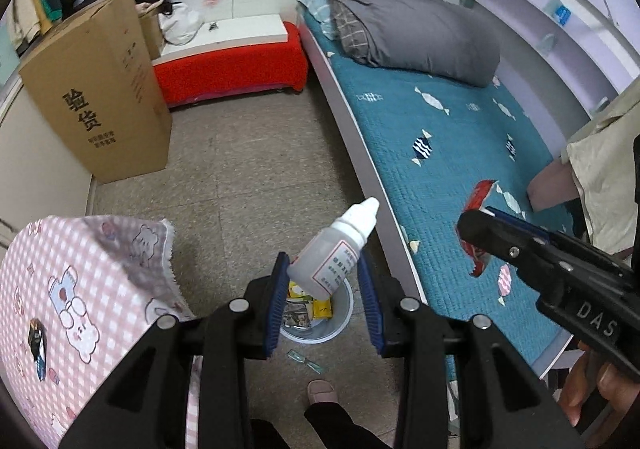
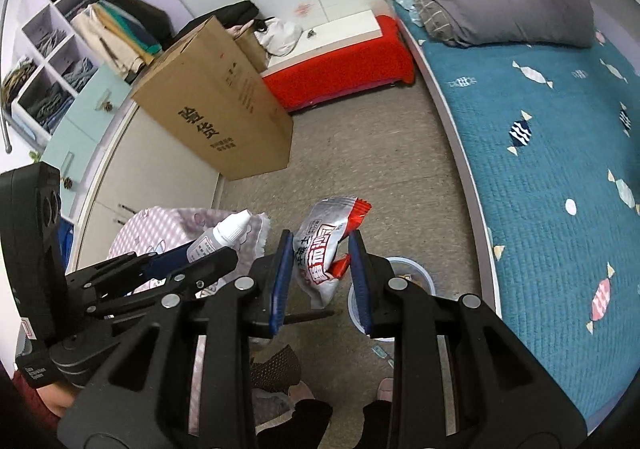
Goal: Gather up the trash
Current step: 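Carry both items over the blue basin and open both tools to drop them, then move both tools back over the table trash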
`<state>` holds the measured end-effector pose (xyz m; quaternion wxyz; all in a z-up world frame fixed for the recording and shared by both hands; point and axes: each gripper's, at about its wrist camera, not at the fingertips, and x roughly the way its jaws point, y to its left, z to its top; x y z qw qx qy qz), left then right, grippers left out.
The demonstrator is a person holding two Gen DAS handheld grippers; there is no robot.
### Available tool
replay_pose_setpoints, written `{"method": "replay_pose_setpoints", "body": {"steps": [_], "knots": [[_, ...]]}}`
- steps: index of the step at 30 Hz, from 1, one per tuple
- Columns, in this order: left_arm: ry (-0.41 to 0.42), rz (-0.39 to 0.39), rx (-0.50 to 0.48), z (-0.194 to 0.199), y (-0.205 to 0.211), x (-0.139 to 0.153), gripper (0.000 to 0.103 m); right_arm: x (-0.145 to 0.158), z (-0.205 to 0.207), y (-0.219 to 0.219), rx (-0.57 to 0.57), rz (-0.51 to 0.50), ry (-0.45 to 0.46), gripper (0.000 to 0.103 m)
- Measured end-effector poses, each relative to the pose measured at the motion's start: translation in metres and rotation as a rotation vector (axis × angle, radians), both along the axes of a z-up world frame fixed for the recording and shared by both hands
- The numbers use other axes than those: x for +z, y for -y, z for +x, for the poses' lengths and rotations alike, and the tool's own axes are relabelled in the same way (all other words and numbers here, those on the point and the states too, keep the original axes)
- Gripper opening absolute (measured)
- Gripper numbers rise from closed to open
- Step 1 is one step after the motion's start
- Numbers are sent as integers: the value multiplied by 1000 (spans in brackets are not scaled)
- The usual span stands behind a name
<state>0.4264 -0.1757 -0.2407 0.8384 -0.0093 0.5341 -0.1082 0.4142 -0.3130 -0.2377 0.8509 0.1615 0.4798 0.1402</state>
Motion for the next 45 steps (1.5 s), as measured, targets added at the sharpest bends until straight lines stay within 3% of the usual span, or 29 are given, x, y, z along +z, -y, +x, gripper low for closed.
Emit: {"method": "replay_pose_setpoints", "body": {"steps": [3,6,9,26,28,31,38,45], "knots": [[-18,-3,-19,5,10,-1,38,-3,2,10,-18,12,-10,28],[-37,25,-14,9,15,-7,61,-8,2,15,-25,20,-21,28],[-43,36,6,10,15,-9,70,-13,2,16,-28,26,-36,28],[-63,60,86,8,-17,-12,70,-27,4,-1,7,35,-69,28],[-65,58,99,6,-25,-12,70,-27,5,-6,13,31,-74,31],[-68,54,115,3,-35,-11,70,-29,3,-13,-6,9,-81,56],[-63,62,156,-9,-66,-10,72,-31,-1,-39,12,-16,-89,59],[-66,65,245,-31,-131,-10,72,-33,-7,-99,81,-16,-95,59]]}}
